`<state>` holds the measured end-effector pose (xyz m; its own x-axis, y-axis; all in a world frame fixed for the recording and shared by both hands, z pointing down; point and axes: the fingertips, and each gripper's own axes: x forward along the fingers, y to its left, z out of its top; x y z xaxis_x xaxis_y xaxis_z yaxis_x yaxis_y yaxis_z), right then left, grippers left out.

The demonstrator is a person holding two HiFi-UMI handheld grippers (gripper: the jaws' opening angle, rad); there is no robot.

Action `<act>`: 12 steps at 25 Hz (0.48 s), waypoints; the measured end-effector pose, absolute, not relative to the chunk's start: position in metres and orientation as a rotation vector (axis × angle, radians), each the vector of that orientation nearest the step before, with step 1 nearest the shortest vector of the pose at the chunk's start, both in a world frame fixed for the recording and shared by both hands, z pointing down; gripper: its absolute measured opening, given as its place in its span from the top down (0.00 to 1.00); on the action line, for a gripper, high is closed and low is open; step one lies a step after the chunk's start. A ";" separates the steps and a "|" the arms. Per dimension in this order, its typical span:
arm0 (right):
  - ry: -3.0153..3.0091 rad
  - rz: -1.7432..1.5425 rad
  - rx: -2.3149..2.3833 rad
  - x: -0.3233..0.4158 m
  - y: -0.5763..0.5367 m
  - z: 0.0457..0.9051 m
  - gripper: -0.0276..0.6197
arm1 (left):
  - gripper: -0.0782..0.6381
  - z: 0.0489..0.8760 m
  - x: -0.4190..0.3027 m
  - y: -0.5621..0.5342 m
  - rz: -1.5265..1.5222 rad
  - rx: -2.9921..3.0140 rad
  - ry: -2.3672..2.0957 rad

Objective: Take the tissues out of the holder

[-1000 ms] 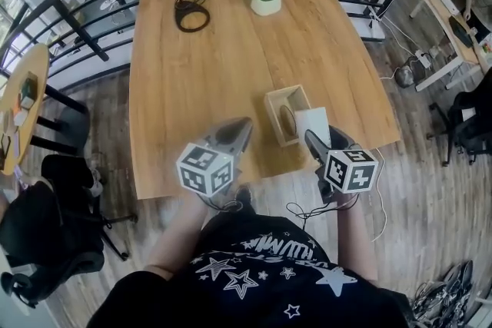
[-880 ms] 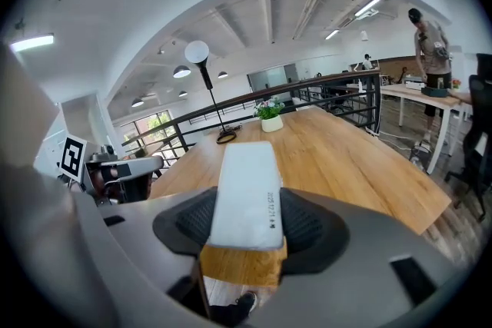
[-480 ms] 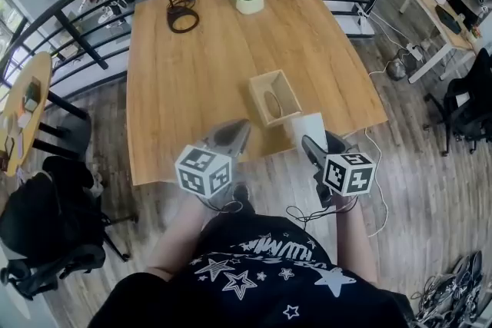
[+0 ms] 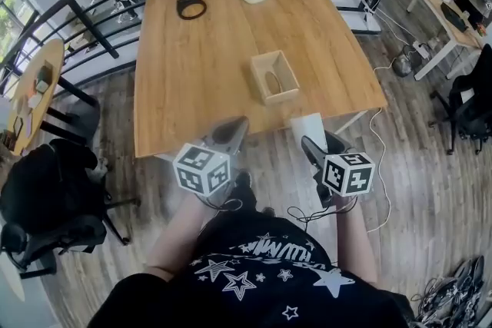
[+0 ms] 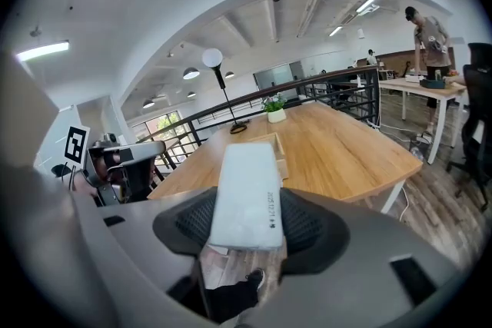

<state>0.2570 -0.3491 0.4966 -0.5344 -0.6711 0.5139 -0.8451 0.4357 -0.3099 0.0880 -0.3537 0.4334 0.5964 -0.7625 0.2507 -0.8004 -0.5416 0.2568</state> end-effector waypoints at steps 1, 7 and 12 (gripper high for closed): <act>-2.382 0.784 1.291 0.257 -0.343 0.498 0.57 | 0.87 0.434 0.088 -0.345 0.157 2.480 -1.273; -2.413 0.799 1.207 0.245 -0.314 0.507 0.57 | 0.87 0.433 0.081 -0.298 0.185 2.449 -1.330; -2.442 0.787 1.108 0.225 -0.299 0.511 0.57 | 0.87 0.436 0.068 -0.272 0.198 2.399 -1.392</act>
<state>0.2254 -0.2986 0.5114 -0.6353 -0.5767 0.5136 -0.7680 0.5411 -0.3425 0.0677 -0.2718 0.4356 0.5048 -0.8109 0.2960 -0.8613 -0.4501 0.2357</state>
